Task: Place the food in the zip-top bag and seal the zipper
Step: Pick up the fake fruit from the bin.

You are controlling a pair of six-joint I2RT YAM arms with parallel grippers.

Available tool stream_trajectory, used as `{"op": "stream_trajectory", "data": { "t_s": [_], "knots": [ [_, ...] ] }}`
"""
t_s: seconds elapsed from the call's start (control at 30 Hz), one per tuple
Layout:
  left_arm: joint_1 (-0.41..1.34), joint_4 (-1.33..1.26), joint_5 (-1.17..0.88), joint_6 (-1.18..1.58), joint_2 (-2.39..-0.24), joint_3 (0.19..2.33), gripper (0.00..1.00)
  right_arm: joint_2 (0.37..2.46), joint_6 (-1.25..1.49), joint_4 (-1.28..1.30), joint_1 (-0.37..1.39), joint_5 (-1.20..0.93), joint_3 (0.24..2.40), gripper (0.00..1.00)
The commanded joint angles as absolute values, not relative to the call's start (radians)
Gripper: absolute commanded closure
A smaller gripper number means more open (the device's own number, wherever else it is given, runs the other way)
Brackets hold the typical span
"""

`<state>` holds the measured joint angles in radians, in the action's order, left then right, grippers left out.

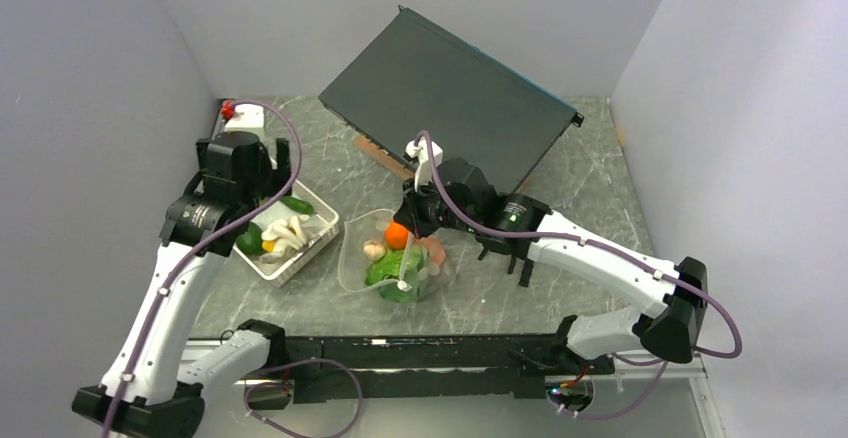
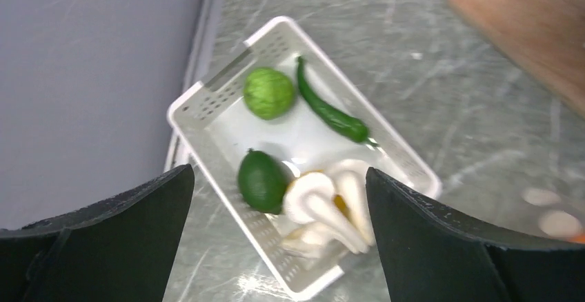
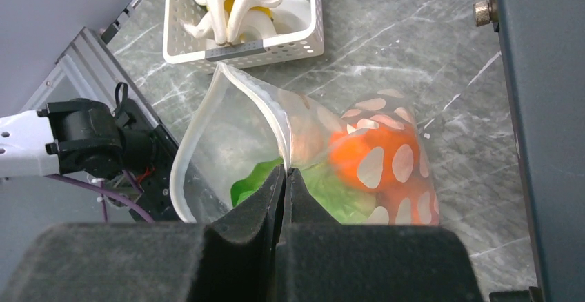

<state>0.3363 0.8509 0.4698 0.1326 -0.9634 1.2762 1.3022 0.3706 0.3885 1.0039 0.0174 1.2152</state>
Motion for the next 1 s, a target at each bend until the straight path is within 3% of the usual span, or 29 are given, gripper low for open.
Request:
{"op": "stream_trajectory", "data": {
  "t_s": [0.0, 0.23, 0.57, 0.97],
  "knots": [
    [0.188, 0.716, 0.469, 0.045, -0.925, 1.191, 0.00, 1.317, 0.393, 0.365, 1.001, 0.007, 1.303, 1.00],
    [0.013, 0.593, 0.294, 0.118, -0.932, 0.978, 0.00, 1.320, 0.359, 0.339, 1.002, 0.012, 1.303, 1.00],
    [-0.082, 0.641, 0.266, 0.129, -1.129, 0.988, 0.01, 1.303, 0.334, 0.234, 1.002, 0.006, 1.236, 1.00],
    [-0.157, 0.608, 0.206, 0.127, -1.182, 0.975, 0.00, 1.321, 0.273, 0.204, 1.002, -0.002, 1.240, 1.00]
  ]
}}
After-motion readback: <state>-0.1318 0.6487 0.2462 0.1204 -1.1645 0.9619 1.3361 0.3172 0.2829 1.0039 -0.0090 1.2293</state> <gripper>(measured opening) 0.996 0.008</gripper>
